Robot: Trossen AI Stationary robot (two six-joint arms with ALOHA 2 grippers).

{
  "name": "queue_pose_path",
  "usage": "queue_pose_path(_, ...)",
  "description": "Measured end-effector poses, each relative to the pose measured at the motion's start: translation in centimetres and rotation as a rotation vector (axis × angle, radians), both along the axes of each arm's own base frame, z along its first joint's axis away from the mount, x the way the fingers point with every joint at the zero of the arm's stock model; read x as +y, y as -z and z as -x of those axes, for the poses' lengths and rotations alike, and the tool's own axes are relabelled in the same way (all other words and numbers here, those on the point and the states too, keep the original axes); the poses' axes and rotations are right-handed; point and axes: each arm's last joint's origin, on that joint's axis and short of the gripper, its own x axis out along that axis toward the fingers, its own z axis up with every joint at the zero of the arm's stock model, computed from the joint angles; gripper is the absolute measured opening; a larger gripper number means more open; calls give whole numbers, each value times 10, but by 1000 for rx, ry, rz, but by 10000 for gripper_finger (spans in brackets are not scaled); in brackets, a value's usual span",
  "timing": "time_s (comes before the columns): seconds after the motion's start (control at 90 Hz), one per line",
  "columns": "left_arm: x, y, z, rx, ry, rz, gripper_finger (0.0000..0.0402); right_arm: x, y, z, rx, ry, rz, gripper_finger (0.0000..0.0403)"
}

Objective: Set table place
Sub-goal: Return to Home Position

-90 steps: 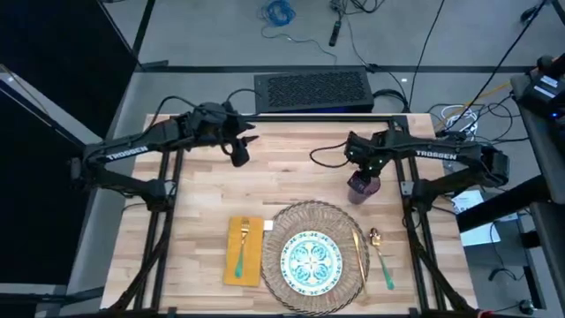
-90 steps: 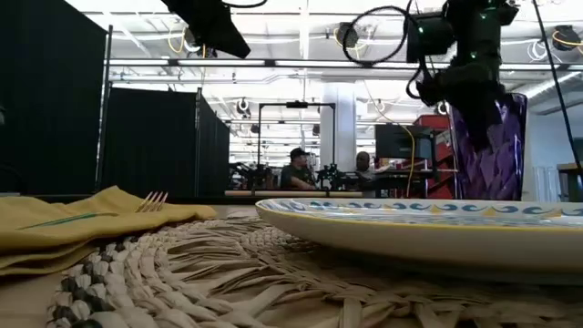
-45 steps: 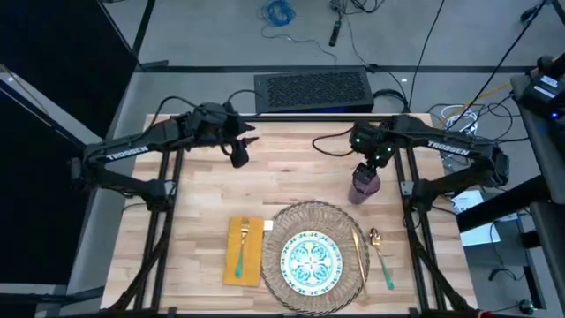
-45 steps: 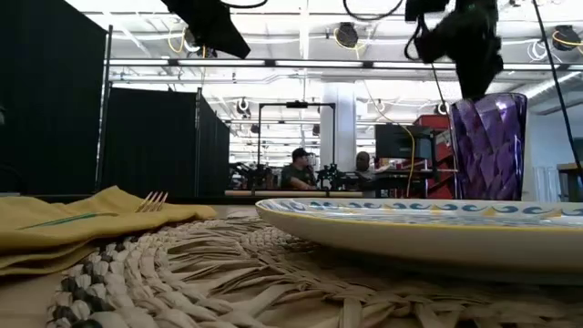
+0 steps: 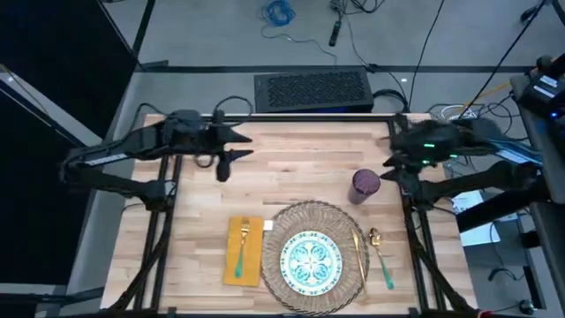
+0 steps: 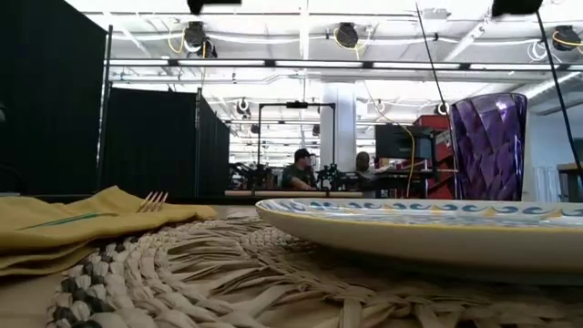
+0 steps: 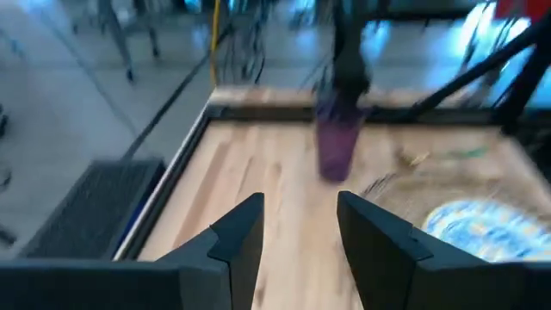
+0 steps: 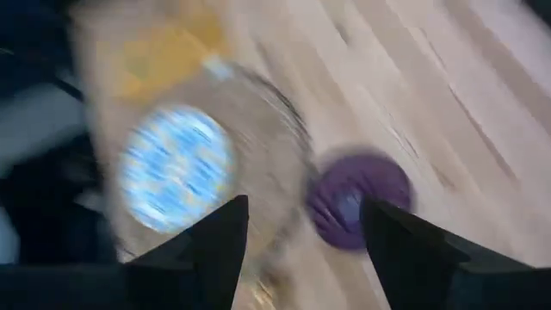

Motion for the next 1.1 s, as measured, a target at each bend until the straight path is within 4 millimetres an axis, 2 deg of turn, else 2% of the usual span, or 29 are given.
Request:
queue_pose_path(0.067, -12, -6, 7, -45, -22, -23, 136, 5, -5, 12, -175, -74, 26, 210)
queue_pose_path(0.167, -27, 2, 12, -82, -88, -62, 136, 9, -1, 23, -363, -175, 85, 210)
queue_pose_path(0.3, -39, 15, 30, -139, -134, -84, 136, 9, 22, 32, -483, -203, 193, 210)
queue_pose_path(0.556, -36, 25, 70, -325, -165, -101, 136, 6, 65, 50, -734, -178, 277, 210)
queue_pose_path(0.767, -35, 60, 76, -323, -209, -59, 136, 6, 105, 48, -816, -152, 233, 210)
queue_pose_path(1.0, -34, 93, 71, -301, -253, -6, 136, 7, 133, 35, -803, -107, 206, 210)
queue_pose_path(1.1, -34, 101, 69, -307, -255, 8, 136, 8, 143, 27, -833, -107, 200, 210)
